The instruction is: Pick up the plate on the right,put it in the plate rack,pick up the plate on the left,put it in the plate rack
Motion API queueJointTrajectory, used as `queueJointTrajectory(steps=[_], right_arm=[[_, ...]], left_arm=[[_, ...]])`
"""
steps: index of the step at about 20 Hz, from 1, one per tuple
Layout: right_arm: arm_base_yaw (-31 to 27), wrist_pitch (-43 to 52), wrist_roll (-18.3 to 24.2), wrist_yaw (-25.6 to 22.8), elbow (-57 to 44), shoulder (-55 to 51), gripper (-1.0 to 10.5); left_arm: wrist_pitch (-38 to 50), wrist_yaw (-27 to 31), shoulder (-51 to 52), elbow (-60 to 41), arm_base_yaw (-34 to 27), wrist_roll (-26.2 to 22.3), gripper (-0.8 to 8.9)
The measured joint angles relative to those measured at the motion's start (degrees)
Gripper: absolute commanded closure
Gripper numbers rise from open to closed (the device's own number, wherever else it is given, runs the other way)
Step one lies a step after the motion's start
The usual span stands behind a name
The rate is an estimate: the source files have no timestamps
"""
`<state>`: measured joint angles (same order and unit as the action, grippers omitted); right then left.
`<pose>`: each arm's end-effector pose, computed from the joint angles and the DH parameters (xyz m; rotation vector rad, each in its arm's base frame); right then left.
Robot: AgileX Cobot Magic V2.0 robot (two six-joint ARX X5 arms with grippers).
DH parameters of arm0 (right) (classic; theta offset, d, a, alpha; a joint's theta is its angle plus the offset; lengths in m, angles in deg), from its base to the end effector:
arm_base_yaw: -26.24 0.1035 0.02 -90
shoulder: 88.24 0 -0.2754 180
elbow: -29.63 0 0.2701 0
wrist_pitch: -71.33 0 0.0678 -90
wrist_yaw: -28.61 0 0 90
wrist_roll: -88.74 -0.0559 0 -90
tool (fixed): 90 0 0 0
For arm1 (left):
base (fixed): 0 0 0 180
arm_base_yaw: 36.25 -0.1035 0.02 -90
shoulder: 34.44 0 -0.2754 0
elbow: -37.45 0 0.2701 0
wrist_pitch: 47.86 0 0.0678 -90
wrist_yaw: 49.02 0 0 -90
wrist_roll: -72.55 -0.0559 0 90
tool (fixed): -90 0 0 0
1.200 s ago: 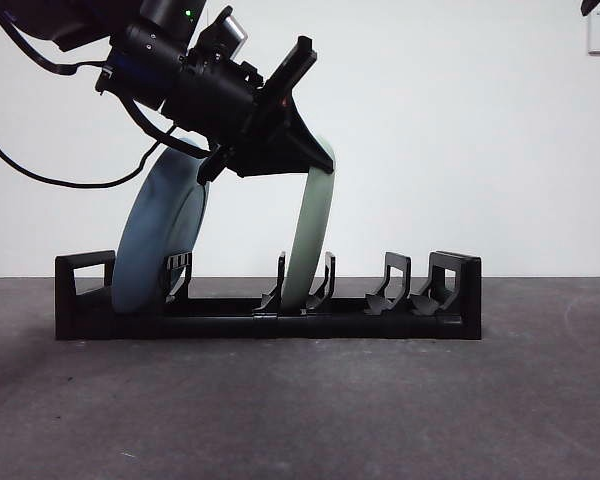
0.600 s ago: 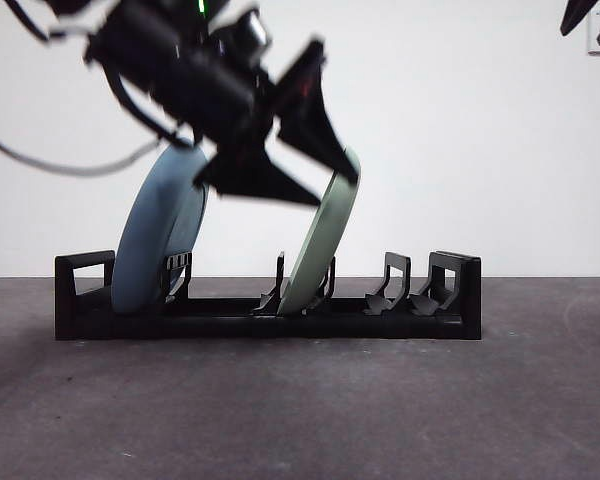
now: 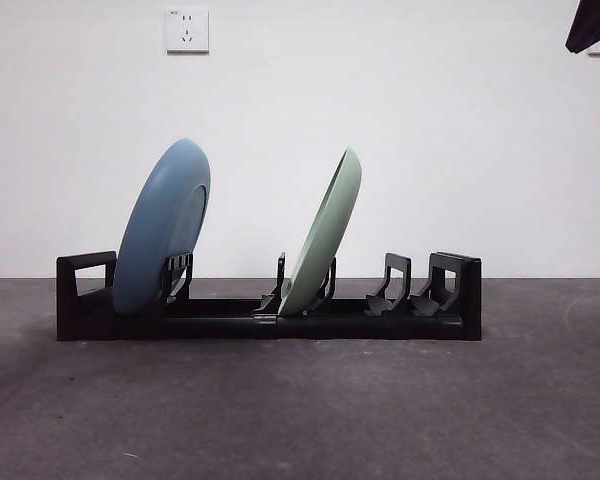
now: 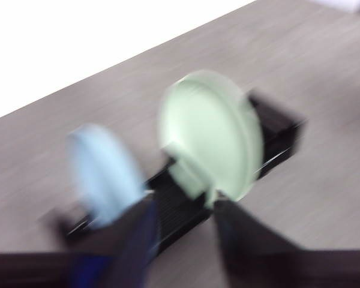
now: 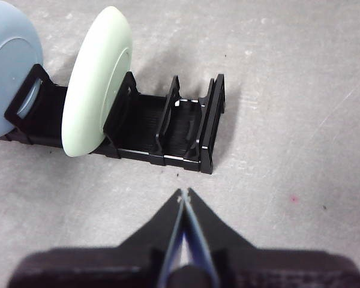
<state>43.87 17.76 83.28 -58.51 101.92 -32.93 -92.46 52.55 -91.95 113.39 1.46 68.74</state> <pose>0.2096 0.0696 0.3351 0.0087 0.6522 0.3149 0.1954 -0.1369 0.3671 0.2565 0.4041 -0.4625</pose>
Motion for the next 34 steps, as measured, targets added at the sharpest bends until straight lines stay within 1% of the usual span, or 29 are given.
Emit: queueJointTrajectory(steps=[2,4,5,7,9,12,14,15,17,19,29,32,34], right_arm=[[0.57,1.81,0.2,-0.09,-0.96,-1.03,9.6],[2.01,6.47,0.22,-0.44,-4.72,-4.42,9.6],[2.73,9.22,0.22,-1.46,-7.13,-6.67,9.6],[3.98,14.25,0.2,-4.15,-12.24,-11.41,9.6],[5.09,18.78,0.15,-4.46,-18.14,-15.96,9.6],[7.06,26.45,0.07,-4.55,-28.57,-22.69,9.6],[7.93,27.63,-0.59,-4.55,-33.51,-25.49,9.6],[7.93,26.56,-1.38,-4.66,-34.1,-25.51,9.4],[7.89,26.8,-3.23,-6.1,-34.18,-24.06,9.4],[7.87,26.62,-4.02,-6.1,-34.18,-23.5,9.4],[7.87,26.62,-4.63,-6.1,-34.18,-23.17,9.4],[7.87,26.6,-4.63,-6.1,-34.18,-23.17,9.4],[7.87,26.6,-4.63,-6.1,-34.18,-23.17,9.4]], left_arm=[[-4.39,0.79,1.92,-0.02,-2.14,-1.14,8.21],[-4.94,0.94,4.28,-1.81,-3.85,-1.33,8.21],[-4.28,0.94,6.03,-4.02,-4.35,-1.42,8.21],[-1.99,0.9,9.64,-9.62,-4.94,-1.55,8.21],[1.18,0.66,14.25,-16.2,-4.94,-0.98,8.21],[6.91,0.46,22.05,-26.4,-4.94,2.05,8.21],[9.92,0.44,26.21,-31.28,-4.94,3.48,8.21],[10.14,0.24,26.93,-31.74,-4.94,3.91,8.19],[10.84,0.24,27.28,-31.65,-4.94,4.59,8.17],[9.44,0.28,27.3,-31.65,-4.94,4.96,8.17],[6.6,0.28,26.75,-31.65,-4.92,4.94,8.17],[3.08,-0.11,32.74,-31.76,-5.68,4.44,8.17],[3.61,-0.24,39.58,-31.76,-8.44,4.46,8.17]])
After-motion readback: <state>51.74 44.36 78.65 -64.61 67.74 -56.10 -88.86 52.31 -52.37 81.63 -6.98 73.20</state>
